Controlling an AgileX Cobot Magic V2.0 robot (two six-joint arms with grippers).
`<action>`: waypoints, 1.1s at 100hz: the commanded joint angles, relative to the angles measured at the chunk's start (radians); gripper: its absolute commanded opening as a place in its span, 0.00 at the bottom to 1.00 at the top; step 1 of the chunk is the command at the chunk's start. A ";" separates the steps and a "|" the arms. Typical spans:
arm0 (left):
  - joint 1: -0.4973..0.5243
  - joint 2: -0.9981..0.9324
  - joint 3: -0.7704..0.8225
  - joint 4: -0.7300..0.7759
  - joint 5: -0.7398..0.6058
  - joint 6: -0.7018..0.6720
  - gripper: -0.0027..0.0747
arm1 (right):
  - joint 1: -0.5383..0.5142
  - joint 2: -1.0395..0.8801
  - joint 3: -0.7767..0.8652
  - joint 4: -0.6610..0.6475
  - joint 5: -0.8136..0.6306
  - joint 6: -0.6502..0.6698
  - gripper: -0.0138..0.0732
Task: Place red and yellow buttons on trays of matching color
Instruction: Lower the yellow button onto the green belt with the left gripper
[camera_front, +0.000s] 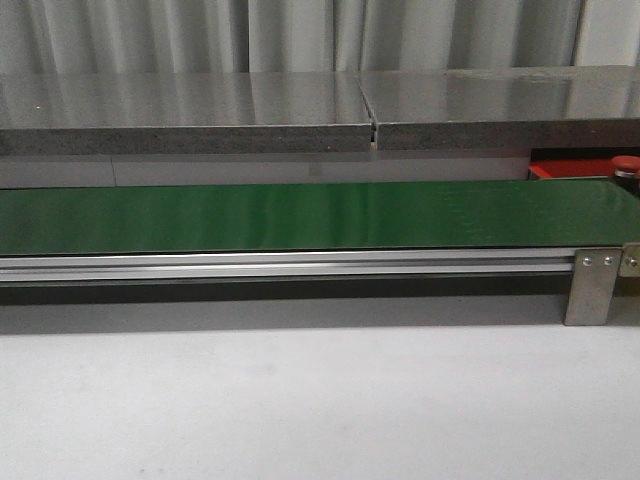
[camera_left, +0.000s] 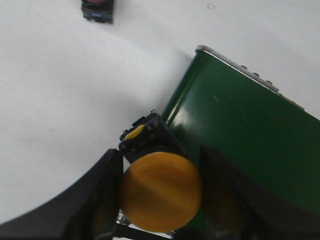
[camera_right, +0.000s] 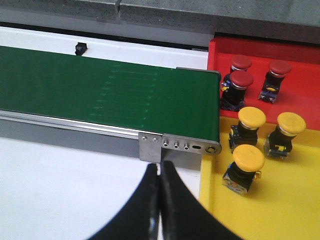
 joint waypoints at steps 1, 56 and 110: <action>-0.027 -0.062 -0.035 -0.003 -0.008 -0.002 0.28 | 0.000 0.004 -0.026 -0.005 -0.070 -0.007 0.02; -0.068 -0.023 -0.035 -0.009 0.007 0.025 0.50 | 0.000 0.004 -0.026 -0.005 -0.070 -0.007 0.02; -0.064 -0.025 -0.083 -0.031 -0.083 -0.049 0.77 | 0.000 0.004 -0.026 -0.005 -0.070 -0.007 0.02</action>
